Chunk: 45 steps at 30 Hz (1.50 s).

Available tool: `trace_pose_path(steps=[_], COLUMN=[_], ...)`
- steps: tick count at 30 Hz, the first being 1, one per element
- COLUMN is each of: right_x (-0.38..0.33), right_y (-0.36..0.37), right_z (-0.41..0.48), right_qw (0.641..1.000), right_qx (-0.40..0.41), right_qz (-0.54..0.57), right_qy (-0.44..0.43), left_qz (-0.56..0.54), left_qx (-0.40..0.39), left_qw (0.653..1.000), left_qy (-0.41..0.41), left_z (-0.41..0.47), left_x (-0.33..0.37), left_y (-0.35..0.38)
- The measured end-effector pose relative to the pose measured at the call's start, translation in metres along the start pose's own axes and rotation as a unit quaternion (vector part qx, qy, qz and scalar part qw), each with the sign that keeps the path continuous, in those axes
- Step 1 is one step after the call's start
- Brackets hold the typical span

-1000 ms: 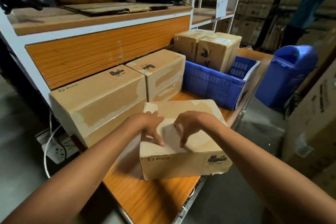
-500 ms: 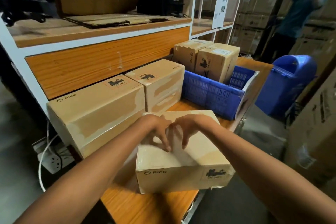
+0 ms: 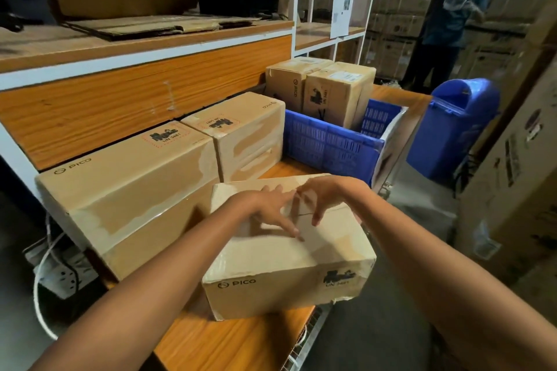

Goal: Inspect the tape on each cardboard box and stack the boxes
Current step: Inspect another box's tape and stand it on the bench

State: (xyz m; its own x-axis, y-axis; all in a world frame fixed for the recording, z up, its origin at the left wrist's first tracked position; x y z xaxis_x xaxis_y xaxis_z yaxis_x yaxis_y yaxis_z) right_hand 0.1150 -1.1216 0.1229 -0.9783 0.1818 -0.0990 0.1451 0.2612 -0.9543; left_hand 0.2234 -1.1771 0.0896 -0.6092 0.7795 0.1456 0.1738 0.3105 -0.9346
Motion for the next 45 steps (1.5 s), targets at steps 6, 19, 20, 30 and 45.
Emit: trace_pose_path(steps=[6,19,20,30,45], right_x=[0.007,0.013,0.013,0.009,-0.039], right_y=[0.006,0.014,0.015,0.019,0.015], right_z=[-0.013,-0.041,-0.045,-0.079,-0.088], right_qw=[1.0,0.998,0.998,0.998,0.997], right_qx=[0.011,-0.053,-0.064,-0.038,0.061], right_qz=[0.026,-0.009,-0.008,0.009,0.048], right_qy=[0.008,0.022,0.027,0.049,0.022], left_qz=[0.019,0.018,0.011,-0.024,-0.004], left_qx=[0.008,-0.001,-0.002,-0.018,0.063], left_qw=[1.0,0.999,0.999,0.998,0.995], left_qy=[-0.016,0.037,0.042,0.054,0.072], left_z=[-0.002,-0.016,-0.018,-0.034,-0.075], left_x=[0.0,0.036,0.038,0.053,0.035], left_y=[0.013,-0.006,-0.007,-0.005,-0.009])
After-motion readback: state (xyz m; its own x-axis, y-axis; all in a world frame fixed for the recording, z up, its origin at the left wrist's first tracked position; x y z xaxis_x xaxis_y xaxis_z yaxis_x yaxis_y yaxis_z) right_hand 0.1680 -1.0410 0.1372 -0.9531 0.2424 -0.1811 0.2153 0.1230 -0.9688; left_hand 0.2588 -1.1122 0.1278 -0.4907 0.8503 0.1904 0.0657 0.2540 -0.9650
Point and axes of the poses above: each hand's wrist, its own z-axis towards the middle knuckle, its own y-axis out of the palm, x = y × z, the point moved 7 cm from there along z, towards the middle knuckle, and after that the axes turned 10 degrees about x, right-handed, at the moved point
